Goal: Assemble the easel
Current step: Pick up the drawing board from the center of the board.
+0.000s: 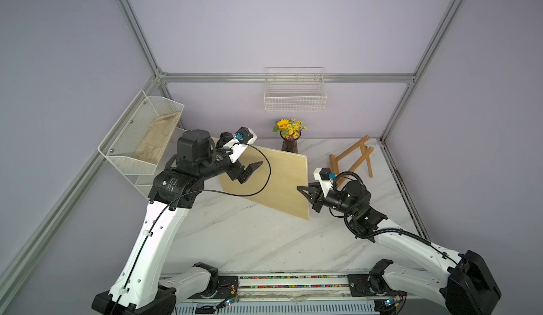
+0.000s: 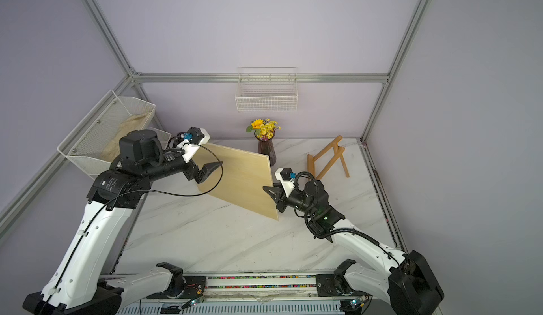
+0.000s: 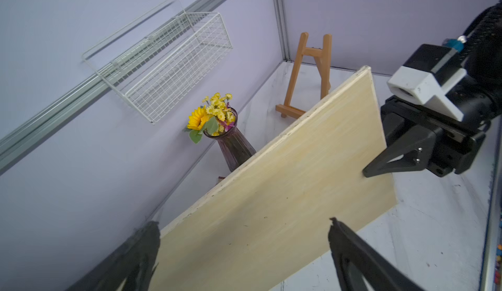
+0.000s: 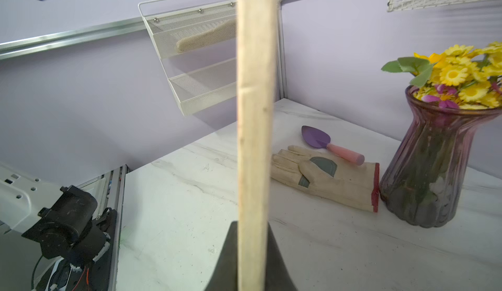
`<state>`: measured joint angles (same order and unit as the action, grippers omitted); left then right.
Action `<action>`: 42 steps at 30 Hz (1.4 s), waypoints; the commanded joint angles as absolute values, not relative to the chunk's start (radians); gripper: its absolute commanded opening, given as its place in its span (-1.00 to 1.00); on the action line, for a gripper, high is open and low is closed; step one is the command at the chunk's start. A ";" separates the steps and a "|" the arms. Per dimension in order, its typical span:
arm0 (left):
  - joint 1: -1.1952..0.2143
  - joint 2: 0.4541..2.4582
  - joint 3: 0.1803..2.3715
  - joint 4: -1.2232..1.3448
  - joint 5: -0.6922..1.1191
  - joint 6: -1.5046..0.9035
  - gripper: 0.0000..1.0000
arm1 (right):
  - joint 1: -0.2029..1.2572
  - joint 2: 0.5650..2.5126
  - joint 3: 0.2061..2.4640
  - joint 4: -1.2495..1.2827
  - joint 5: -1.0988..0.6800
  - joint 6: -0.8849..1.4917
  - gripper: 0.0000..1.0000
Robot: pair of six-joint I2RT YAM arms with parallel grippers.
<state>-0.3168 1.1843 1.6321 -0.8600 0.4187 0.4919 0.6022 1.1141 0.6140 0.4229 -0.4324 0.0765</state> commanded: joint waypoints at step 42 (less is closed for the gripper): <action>-0.455 1.676 2.106 -1.364 0.593 0.894 0.66 | 0.597 1.188 0.603 0.504 -0.457 -0.223 -1.00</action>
